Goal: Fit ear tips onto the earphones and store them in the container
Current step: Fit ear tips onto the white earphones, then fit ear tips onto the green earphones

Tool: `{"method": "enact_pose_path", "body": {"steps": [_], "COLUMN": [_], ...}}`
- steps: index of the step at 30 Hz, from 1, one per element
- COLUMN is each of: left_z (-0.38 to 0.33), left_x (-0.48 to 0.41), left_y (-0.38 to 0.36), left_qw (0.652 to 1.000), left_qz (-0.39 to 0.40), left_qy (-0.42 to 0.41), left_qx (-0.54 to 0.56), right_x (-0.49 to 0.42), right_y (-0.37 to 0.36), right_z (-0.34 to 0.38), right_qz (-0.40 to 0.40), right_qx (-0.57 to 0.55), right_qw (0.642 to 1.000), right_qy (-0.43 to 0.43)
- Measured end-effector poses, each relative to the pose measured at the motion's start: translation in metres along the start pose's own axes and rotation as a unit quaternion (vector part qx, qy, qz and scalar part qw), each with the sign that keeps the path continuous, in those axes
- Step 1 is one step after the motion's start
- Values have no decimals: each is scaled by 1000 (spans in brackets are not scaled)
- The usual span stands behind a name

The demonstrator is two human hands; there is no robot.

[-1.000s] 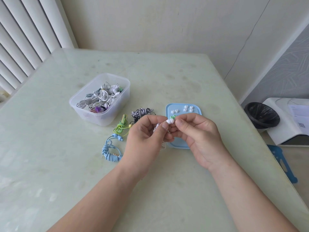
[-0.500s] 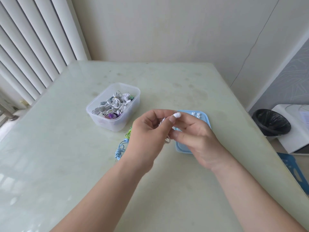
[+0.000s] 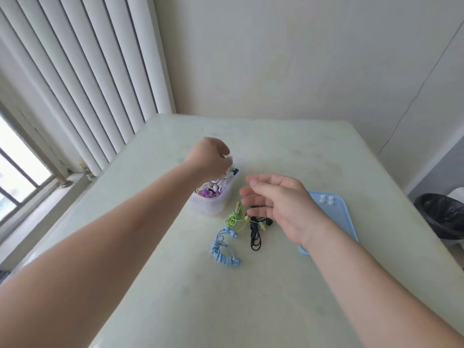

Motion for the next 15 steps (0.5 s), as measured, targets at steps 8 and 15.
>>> {"method": "enact_pose_path", "body": {"steps": [8,15], "left_z": [-4,1], "left_x": [-4,34], "left_y": [4,-2], "left_qw": [973,960], "left_qz": [-21,16], "left_qy": [-75,-134], "left_qx": [-217,-245], "right_x": [1,11], "right_y": [26,30], "right_z": [-4,-8], "right_qz": [-54,-33], "right_qx": [50,124], "right_qw": [997,992], "right_qy": [-7,-6]}}
Point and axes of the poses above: each hand's wrist, its own x-axis away from the middle knuckle, its own y-axis out of the back of the hand, z = x × y, the point moved 5 cm from there along -x, towards the middle knuckle, and after that the axes turned 8 degrees about y, right-handed, at the moved point
